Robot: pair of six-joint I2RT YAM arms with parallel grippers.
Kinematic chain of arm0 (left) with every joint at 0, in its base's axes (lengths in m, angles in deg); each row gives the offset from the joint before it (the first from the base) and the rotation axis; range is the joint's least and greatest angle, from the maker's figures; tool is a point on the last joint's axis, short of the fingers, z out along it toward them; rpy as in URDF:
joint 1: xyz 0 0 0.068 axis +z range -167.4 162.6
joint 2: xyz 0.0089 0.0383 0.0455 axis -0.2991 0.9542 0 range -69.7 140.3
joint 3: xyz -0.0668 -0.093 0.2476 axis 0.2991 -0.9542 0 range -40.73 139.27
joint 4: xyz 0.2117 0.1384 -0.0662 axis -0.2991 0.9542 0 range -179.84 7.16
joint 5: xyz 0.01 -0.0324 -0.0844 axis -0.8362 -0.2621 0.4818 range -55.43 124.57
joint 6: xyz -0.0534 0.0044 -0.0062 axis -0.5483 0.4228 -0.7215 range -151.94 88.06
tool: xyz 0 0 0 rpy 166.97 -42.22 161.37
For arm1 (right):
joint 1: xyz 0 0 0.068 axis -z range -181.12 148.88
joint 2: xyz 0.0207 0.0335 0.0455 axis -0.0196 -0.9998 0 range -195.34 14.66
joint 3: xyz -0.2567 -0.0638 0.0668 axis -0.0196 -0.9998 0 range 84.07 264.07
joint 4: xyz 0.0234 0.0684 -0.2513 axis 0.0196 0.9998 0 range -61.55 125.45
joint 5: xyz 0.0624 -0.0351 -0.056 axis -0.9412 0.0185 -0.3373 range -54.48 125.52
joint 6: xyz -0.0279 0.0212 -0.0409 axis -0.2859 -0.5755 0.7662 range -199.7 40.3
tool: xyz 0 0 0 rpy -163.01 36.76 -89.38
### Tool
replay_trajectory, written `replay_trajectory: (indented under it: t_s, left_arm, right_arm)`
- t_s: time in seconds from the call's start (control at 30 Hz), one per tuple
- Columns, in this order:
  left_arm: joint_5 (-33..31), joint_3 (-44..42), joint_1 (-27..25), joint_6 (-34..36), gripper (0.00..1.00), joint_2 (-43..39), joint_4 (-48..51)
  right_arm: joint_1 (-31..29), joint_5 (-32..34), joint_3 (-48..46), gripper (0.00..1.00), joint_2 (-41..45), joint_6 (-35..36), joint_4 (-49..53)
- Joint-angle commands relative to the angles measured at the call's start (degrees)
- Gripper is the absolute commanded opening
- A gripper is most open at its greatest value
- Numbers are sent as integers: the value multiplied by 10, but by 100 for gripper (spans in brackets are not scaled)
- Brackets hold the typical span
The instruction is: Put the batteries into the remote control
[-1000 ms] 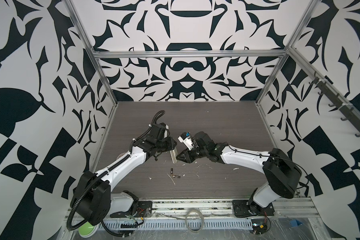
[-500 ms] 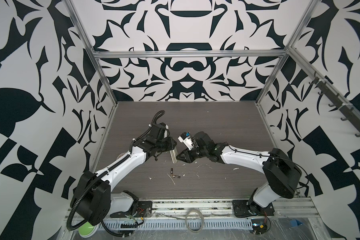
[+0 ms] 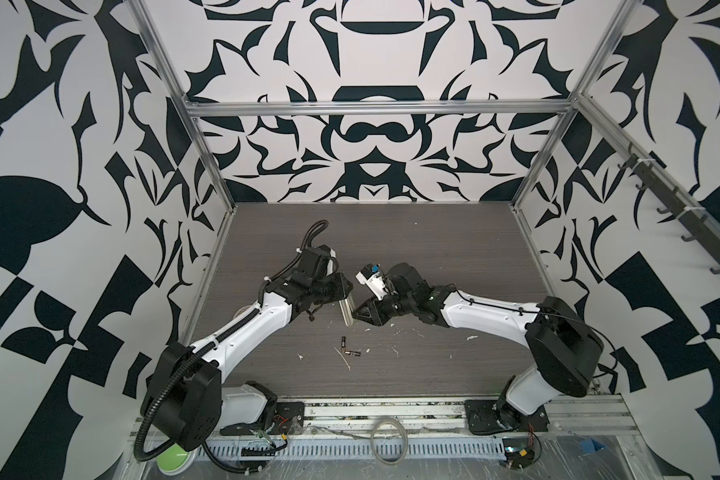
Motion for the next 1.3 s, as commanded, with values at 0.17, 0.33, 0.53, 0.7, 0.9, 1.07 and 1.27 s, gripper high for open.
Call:
replay_trajectory:
  t_s: [0.17, 0.33, 0.53, 0.7, 0.9, 1.07, 1.27]
  left_arm:
    - [-5, 4, 10, -9, 0, -5, -20]
    - [-9, 4, 12, -9, 0, -7, -19]
    - [9, -3, 25, -17, 0, -11, -29]
    - [9, -8, 32, -17, 0, -11, -33]
    - [7, -17, 38, -15, 0, -11, -36]
    - [-5, -28, 39, -2, 0, -11, -34]
    - [-4, -56, 47, 1, 0, -35, -48]
  right_arm:
    - [-5, -17, 14, 18, 14, 18, -13]
    - [-5, -14, 14, 18, 13, 20, -9]
    - [-5, 1, 16, 17, 15, 37, 15]
    - [-5, 4, 18, 17, 17, 41, 22]
    - [-5, 10, 12, 17, 24, 42, 22]
    - [1, 53, 19, 17, 45, 78, 84]
    - [12, 111, 18, 17, 68, 116, 157]
